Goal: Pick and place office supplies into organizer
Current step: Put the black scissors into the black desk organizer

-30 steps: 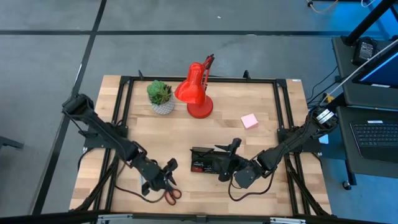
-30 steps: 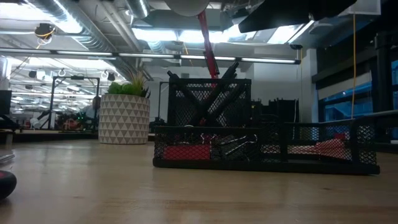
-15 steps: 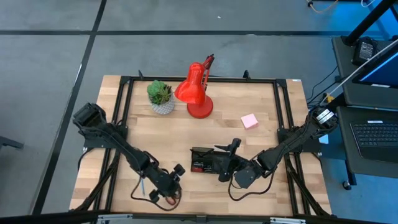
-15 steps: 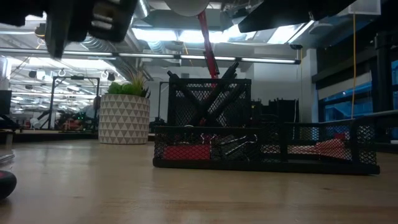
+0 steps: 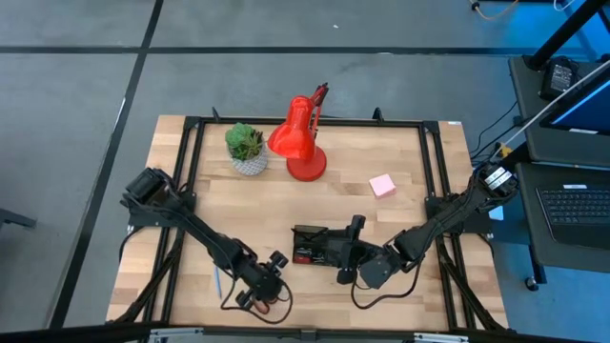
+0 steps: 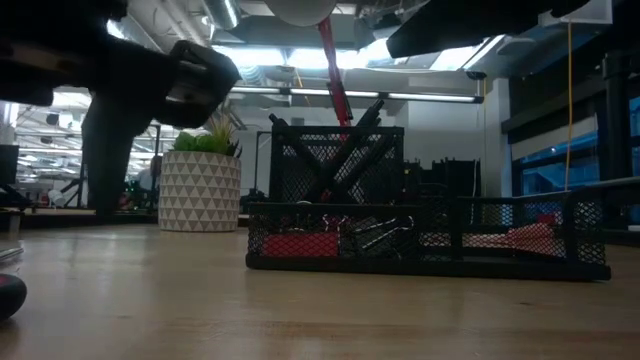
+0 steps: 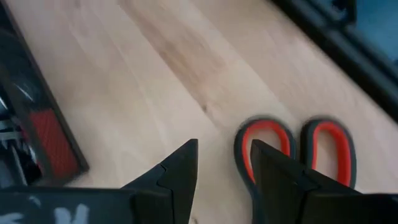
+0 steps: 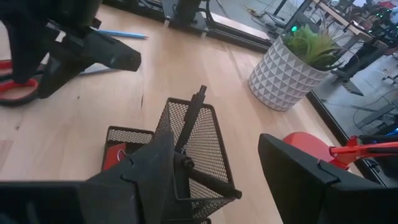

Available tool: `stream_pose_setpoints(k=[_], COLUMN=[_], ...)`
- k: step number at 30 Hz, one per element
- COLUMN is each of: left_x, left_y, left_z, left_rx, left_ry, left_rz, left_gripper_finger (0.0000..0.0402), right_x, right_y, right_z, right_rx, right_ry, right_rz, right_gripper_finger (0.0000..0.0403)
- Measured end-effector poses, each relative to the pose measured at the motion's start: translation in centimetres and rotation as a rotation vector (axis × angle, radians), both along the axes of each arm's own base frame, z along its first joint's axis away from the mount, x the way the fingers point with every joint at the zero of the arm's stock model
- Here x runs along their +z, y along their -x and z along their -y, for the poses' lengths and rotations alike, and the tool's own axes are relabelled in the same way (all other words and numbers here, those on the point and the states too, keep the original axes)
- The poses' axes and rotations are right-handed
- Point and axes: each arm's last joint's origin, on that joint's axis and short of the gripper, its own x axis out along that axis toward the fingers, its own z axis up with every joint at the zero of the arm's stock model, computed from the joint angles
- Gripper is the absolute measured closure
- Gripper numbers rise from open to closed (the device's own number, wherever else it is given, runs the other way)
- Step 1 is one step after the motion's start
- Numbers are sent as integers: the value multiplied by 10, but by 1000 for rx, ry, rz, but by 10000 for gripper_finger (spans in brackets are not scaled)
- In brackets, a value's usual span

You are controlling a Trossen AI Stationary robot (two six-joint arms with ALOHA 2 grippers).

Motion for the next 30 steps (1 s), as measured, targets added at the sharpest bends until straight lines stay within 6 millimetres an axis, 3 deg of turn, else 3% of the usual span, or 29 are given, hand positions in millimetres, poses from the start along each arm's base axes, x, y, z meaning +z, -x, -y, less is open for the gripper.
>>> stream_pose_setpoints(k=[18,30], left_x=[-6,-33], left_y=[-2,-6], left_z=[2,5], left_rx=[8,30], left_ry=[20,11], left_rz=[-40,-107], left_gripper_finger=[258,259], right_x=[-1,-1], right_y=[1,1], right_z=[0,1], right_rx=[0,0], right_ry=[7,11], right_rz=[-12,-17], right_gripper_finger=[166,167])
